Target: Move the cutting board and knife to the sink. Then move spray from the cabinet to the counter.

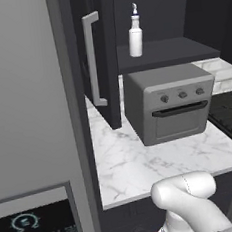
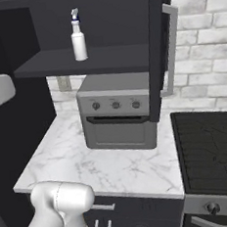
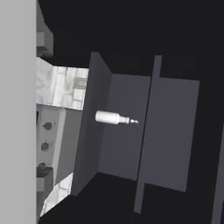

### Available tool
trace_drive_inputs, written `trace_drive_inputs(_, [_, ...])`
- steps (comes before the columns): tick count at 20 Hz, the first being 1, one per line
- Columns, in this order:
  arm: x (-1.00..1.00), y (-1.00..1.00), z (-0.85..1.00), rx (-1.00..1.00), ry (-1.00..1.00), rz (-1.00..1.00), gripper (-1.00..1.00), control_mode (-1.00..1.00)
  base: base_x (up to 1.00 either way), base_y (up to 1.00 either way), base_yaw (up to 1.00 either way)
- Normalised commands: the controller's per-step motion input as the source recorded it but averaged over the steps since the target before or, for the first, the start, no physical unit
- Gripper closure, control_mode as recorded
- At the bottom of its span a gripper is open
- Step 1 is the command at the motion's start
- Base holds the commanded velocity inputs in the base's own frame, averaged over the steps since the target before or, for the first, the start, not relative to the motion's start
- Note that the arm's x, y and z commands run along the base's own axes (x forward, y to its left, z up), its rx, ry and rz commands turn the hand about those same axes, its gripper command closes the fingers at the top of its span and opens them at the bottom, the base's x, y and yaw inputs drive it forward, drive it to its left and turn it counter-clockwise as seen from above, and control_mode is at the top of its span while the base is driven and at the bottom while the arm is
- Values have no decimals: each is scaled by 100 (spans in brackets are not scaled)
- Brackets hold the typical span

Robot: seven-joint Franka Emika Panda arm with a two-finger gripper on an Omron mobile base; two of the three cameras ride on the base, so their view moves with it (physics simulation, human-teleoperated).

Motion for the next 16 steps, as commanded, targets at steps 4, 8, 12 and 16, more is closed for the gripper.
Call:
trace_drive_inputs(4, [0, 0, -1, 0, -32, 4, -100, -100, 0, 0, 0])
trace_drive_inputs(8, [0, 0, 5, 0, -11, 0, -100, -100, 0, 0, 0])
trace_drive_inputs(12, [18, 0, 20, 0, 3, 0, -100, -100, 0, 0, 0])
trace_drive_inputs(16, [29, 0, 11, 0, 6, 0, -100, -100, 0, 0, 0])
